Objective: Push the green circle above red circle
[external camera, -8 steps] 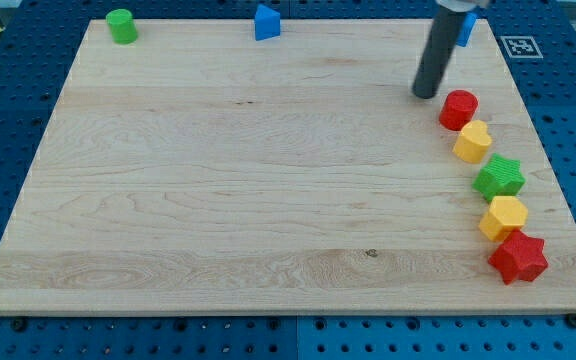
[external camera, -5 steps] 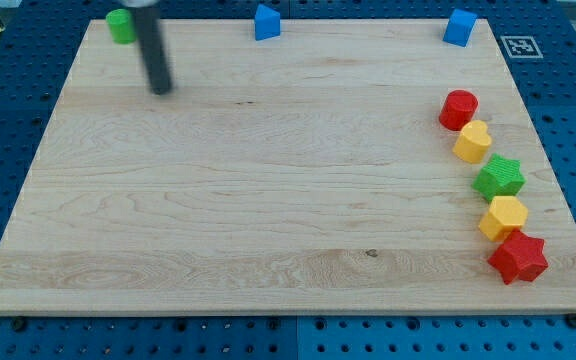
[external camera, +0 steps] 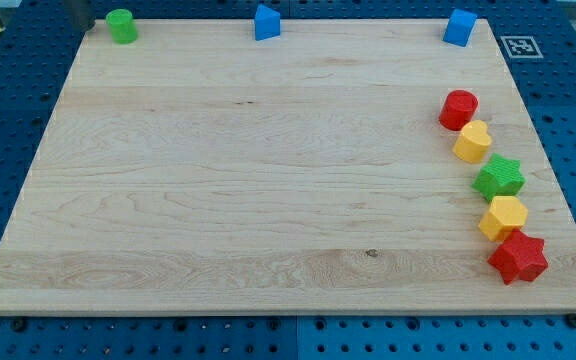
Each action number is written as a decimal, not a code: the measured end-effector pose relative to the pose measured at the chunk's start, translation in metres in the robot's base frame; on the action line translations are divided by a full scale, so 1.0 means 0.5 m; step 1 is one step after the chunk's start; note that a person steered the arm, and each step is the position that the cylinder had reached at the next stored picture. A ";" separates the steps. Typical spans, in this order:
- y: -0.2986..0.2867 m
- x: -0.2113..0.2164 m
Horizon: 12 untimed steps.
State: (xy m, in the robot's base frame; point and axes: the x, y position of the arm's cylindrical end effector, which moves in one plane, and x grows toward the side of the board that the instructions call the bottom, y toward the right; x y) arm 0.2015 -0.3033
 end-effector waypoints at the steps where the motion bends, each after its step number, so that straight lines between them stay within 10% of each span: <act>1: 0.050 0.000; 12: 0.492 0.175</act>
State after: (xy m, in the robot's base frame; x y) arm 0.2890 -0.0574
